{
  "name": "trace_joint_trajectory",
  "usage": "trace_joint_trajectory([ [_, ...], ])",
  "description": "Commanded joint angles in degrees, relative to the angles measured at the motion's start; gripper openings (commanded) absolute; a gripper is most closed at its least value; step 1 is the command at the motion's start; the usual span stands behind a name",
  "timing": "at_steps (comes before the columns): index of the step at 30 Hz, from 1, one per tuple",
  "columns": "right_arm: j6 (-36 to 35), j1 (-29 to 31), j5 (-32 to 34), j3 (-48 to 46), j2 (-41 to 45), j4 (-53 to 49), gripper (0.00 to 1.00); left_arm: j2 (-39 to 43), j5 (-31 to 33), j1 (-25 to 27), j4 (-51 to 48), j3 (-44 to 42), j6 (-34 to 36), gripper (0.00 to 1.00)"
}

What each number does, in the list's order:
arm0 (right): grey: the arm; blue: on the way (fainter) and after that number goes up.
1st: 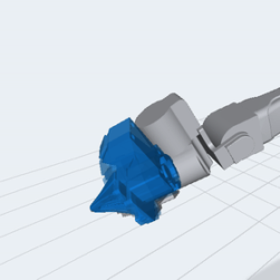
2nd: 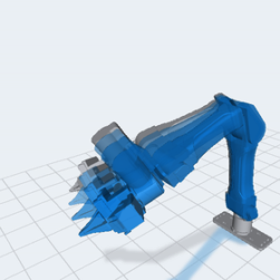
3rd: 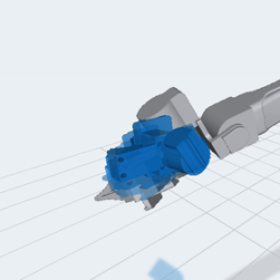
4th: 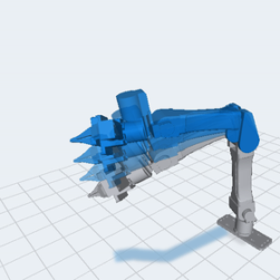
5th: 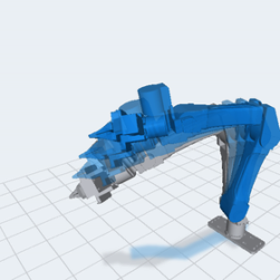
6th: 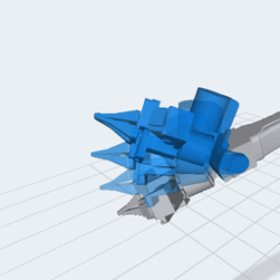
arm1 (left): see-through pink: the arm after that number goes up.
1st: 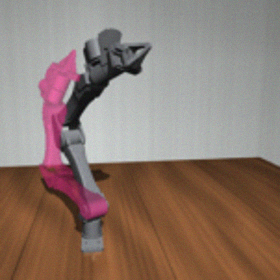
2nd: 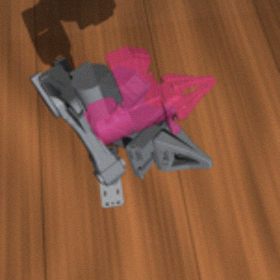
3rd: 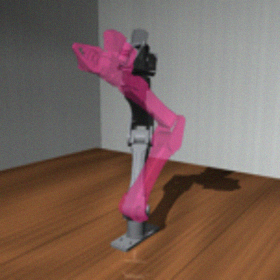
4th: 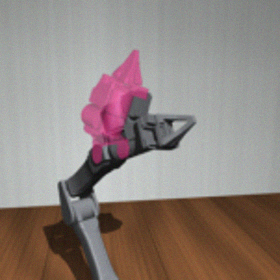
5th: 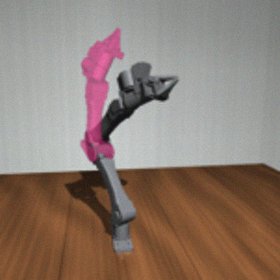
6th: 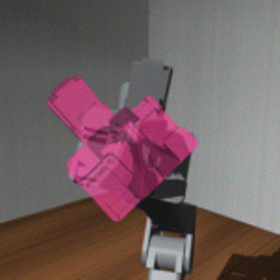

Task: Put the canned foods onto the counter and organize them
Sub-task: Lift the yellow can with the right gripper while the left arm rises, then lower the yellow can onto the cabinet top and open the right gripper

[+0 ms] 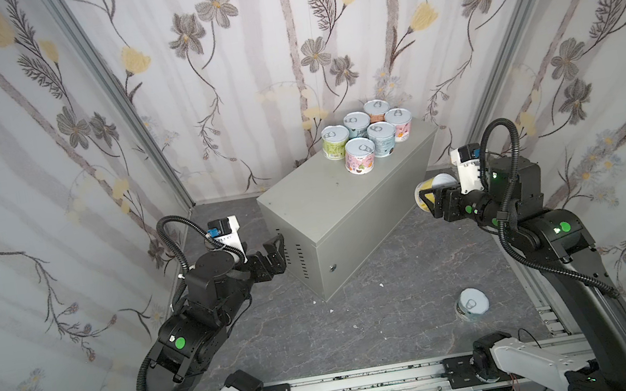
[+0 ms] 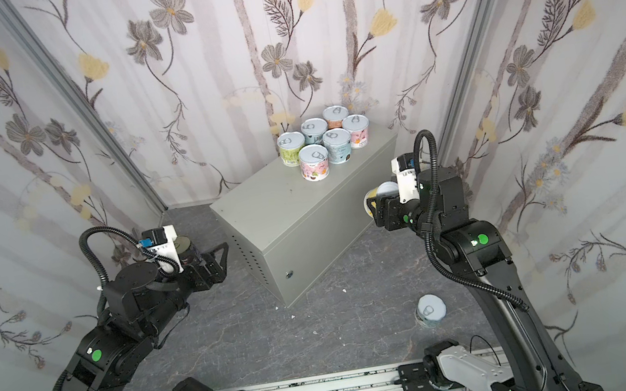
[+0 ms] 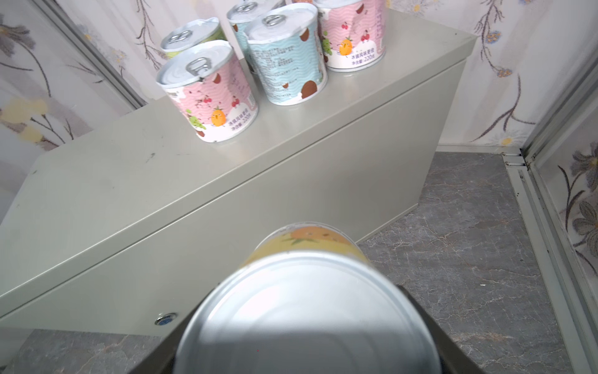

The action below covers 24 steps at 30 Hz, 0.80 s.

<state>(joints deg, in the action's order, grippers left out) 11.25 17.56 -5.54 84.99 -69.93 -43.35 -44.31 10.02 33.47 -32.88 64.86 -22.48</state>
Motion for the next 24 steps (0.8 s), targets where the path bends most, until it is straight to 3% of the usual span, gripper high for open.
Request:
trace_joint_trajectory([
  [1, -2.12, 3.55, 1.63, 4.84, -1.70, -1.76, 0.52, -0.33, 1.18, -0.04, 0.14, 1.06, 1.12, 1.00],
  [15, -4.15, 21.30, 12.79, 25.45, -15.54, -11.77, 0.51, -1.21, 1.89, 0.00, 0.08, 1.45, 1.91, 1.00],
  [24, -5.48, 24.93, 13.29, 35.68, -25.31, -14.74, 0.50, -0.92, 2.55, -0.06, 0.10, 0.73, 2.55, 1.00],
])
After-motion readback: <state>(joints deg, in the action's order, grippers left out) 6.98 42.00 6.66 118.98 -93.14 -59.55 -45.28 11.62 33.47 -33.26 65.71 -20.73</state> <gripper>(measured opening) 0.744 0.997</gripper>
